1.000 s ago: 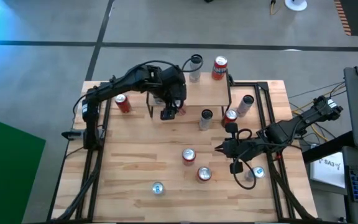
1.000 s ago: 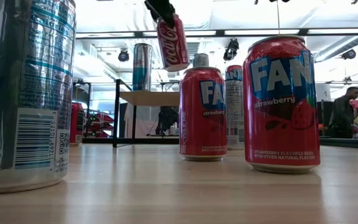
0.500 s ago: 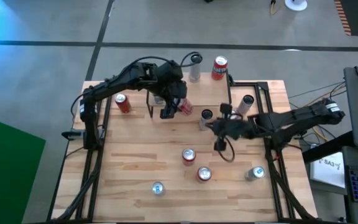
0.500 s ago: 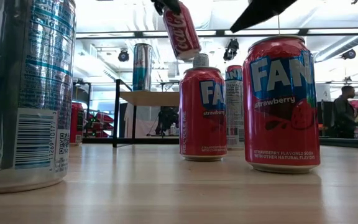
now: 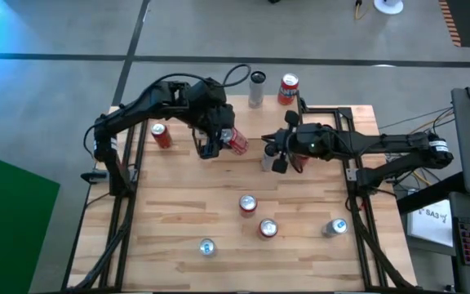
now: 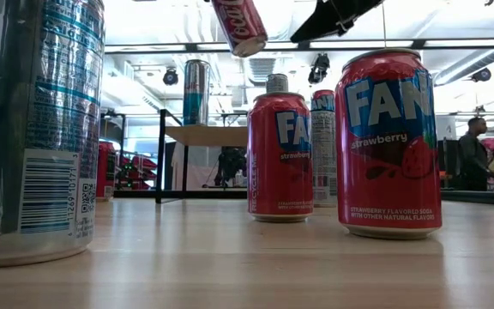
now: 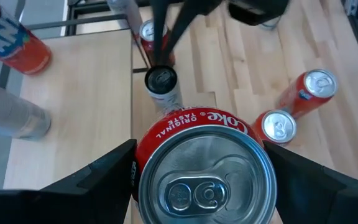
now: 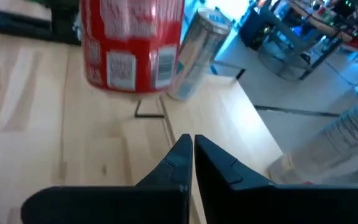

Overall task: Place canned beverage on shelf
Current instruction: Put the bottom left red black soda can on the shelf

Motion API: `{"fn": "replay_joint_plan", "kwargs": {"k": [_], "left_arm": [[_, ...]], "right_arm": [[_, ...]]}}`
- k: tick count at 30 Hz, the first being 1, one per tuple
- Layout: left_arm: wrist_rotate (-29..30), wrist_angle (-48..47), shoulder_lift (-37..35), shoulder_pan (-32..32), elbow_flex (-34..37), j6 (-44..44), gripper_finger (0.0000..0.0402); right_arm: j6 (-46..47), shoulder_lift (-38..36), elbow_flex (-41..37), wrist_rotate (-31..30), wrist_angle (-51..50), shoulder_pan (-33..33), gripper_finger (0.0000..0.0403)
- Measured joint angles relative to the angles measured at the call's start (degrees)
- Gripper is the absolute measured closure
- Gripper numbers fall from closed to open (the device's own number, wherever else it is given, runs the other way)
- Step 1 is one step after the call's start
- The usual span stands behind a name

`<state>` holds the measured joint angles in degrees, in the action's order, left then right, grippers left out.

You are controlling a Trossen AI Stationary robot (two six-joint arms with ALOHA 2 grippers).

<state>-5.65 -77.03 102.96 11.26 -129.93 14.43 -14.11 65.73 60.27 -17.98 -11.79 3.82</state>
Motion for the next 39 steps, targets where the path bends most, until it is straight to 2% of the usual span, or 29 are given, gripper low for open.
{"fn": "replay_joint_plan", "kwargs": {"k": [3,6,8,16,20,23,33,36,39], "left_arm": [[0.10,1.07,0.22,-0.04,0.02,-1.02,0.0112],[0.09,1.41,0.86,-0.08,0.04,-1.79,0.0112],[0.09,1.68,1.47,-0.10,0.11,-2.50,0.0112],[1.54,2.30,1.92,-0.08,0.13,-4.48,0.0112],[2.11,5.92,1.92,-0.08,0.13,-5.57,0.0112],[2.20,6.50,1.92,-0.08,0.31,-6.00,0.0112],[2.16,7.43,2.02,-0.08,0.33,-6.00,0.0112],[2.16,7.71,2.22,-0.08,0.33,-6.00,0.0112],[2.44,7.54,2.29,-0.08,0.35,-5.70,0.0112]], "right_arm": [[1.88,0.00,0.44,0.55,0.18,-0.07,0.0371],[4.72,0.01,1.34,5.04,-0.23,-0.03,0.0328],[6.21,0.47,1.46,7.84,1.47,-0.10,0.0287],[8.52,0.81,1.42,7.45,3.38,-0.29,0.0097],[6.73,2.21,1.42,7.93,6.01,-0.31,0.0035],[5.01,3.77,1.42,7.81,7.79,-0.29,0.0023],[-0.42,6.91,1.42,5.62,15.57,-0.01,0.0024],[-1.55,7.62,1.78,4.28,15.88,0.25,0.0045],[-1.63,8.50,2.59,4.66,15.65,1.12,0.0088]]}}
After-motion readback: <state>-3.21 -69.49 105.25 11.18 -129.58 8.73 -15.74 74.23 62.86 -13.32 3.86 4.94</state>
